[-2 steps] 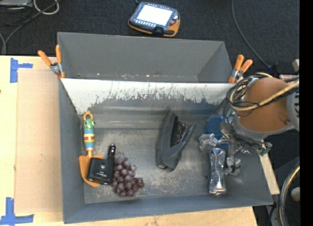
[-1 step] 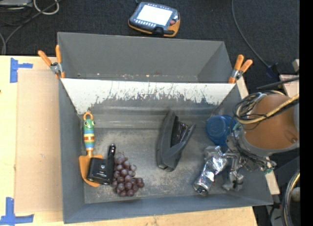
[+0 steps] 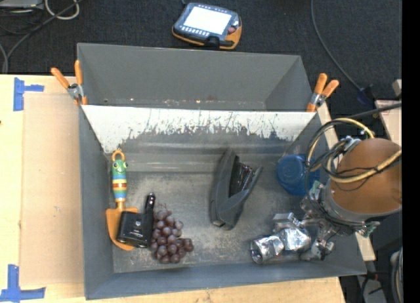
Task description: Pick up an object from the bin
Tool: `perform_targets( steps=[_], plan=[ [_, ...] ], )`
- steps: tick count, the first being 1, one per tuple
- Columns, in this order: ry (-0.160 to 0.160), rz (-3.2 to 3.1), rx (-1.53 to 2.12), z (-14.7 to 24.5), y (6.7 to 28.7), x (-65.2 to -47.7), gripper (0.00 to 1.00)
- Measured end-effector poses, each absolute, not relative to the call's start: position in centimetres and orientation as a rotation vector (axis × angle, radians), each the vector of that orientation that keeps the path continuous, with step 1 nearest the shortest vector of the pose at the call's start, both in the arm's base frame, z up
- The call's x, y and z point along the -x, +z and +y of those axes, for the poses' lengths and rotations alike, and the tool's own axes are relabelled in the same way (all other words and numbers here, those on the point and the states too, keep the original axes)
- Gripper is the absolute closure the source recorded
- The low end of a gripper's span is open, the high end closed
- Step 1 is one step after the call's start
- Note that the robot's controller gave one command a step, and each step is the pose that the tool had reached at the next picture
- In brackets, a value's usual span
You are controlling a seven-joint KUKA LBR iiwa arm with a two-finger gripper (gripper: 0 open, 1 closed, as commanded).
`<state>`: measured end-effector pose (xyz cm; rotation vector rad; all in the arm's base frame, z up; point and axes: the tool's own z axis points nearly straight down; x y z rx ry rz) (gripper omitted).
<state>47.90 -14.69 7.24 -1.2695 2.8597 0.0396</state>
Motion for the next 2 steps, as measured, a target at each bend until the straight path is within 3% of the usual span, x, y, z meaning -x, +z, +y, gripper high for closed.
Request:
perform_targets(
  steps=[1, 2],
  plan=[
    [0.025, 2.869, 1.254, -13.9, 7.1, -54.1, 0.0],
    [0.033, 2.688, 1.561, -15.1, 7.5, -47.9, 1.0]
  ],
)
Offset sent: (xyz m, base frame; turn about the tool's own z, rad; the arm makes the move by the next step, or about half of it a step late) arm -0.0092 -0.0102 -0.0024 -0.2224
